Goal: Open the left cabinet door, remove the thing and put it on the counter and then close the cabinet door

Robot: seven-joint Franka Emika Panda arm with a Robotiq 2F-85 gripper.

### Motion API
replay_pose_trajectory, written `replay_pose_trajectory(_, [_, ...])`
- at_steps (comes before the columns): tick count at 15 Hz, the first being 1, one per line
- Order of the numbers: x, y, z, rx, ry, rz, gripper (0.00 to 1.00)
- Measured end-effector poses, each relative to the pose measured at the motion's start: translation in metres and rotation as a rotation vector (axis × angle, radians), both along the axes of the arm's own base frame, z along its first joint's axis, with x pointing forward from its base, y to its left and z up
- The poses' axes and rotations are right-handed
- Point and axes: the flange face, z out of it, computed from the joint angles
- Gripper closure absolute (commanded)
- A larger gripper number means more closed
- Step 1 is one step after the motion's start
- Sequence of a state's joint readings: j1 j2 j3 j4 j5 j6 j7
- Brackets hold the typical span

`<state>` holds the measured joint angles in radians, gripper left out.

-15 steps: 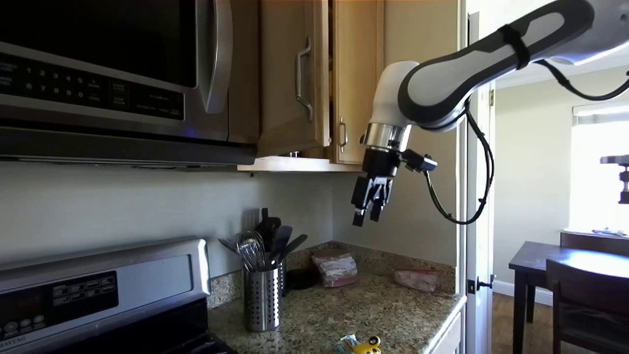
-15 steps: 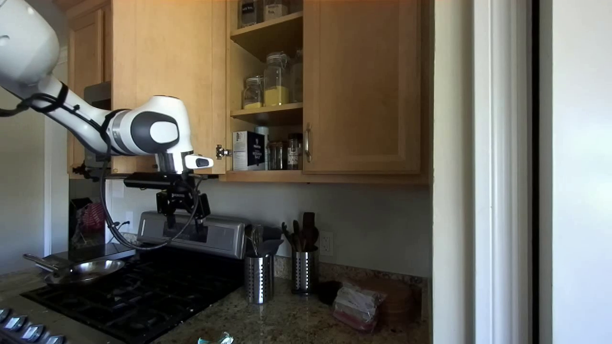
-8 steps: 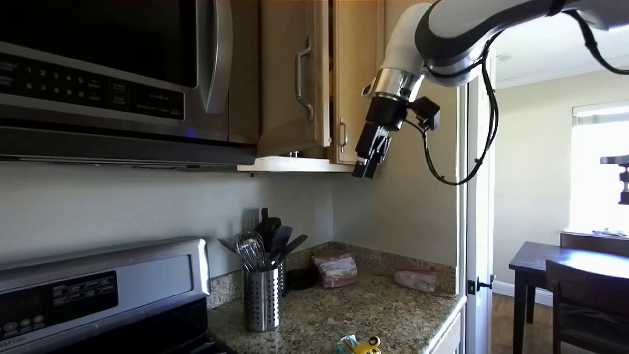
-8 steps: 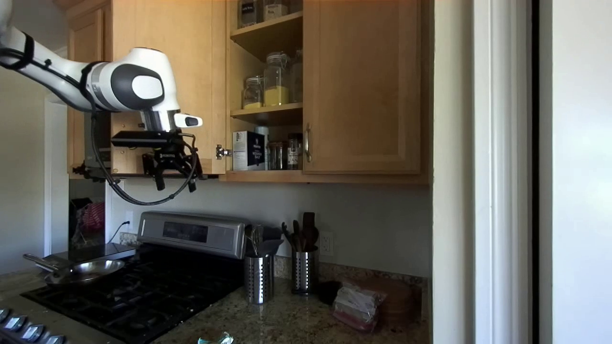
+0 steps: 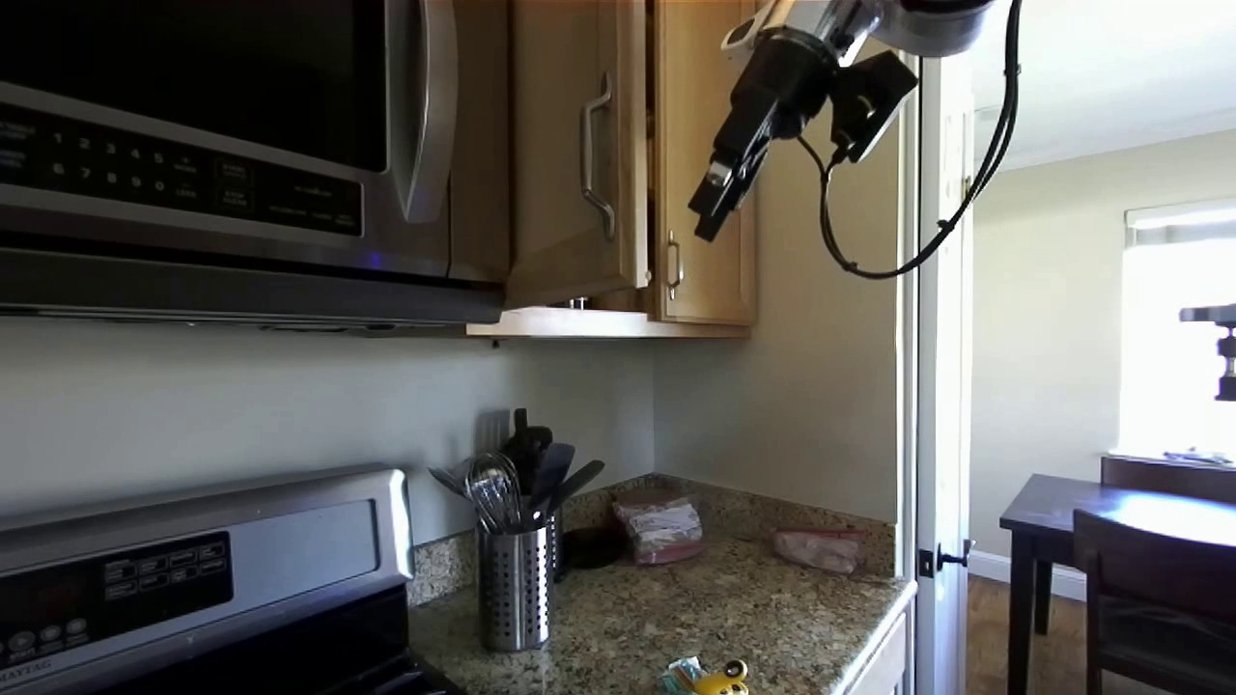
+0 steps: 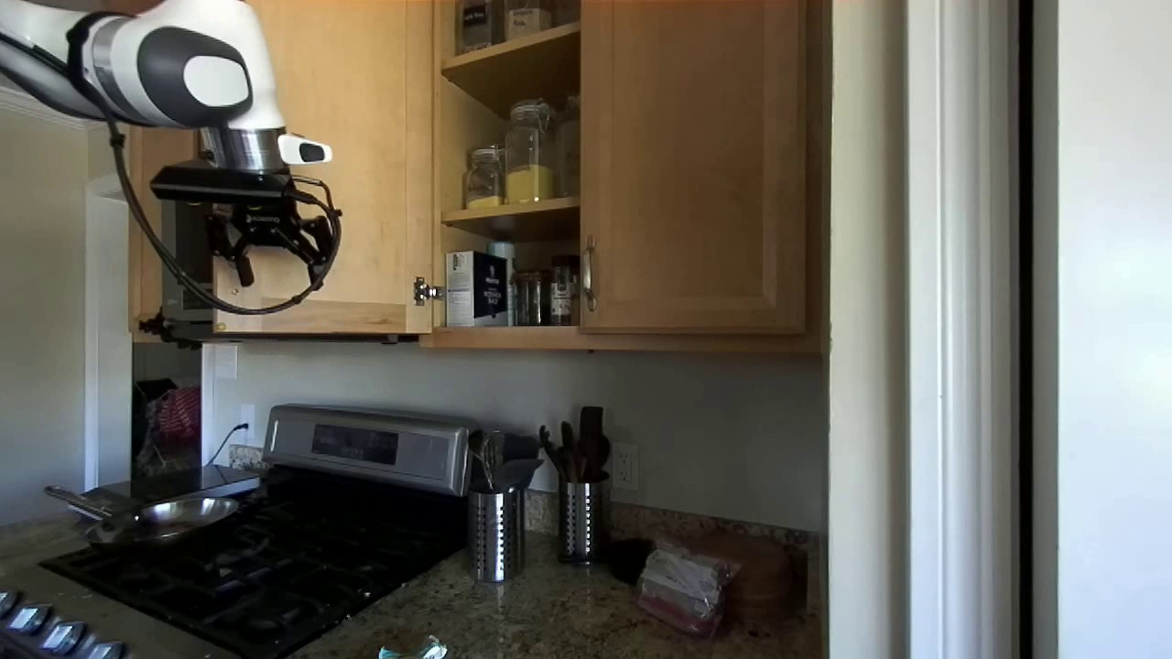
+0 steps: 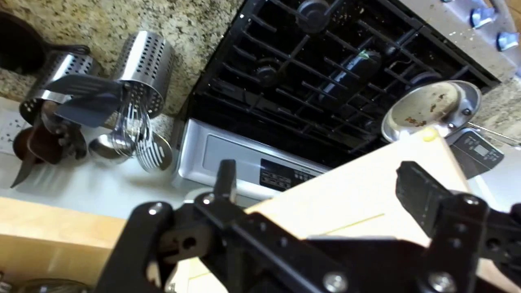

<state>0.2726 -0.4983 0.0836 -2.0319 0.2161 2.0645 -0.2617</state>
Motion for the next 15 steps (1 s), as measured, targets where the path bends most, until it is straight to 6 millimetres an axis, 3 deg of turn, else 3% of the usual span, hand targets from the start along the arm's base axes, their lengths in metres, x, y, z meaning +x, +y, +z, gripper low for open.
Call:
replay_pose_trajectory(4, [-0.016, 0.025, 0.021, 0.069, -0.025, 0.101, 0.00])
replay_pose_trajectory(9, [-0.029, 0.047, 0.033, 0.136, -0.033, 0.186, 0.00])
replay_pose_trajectory(15, [-0.017, 0.063, 0.034, 0.175, -0.108, 0.159, 0.00])
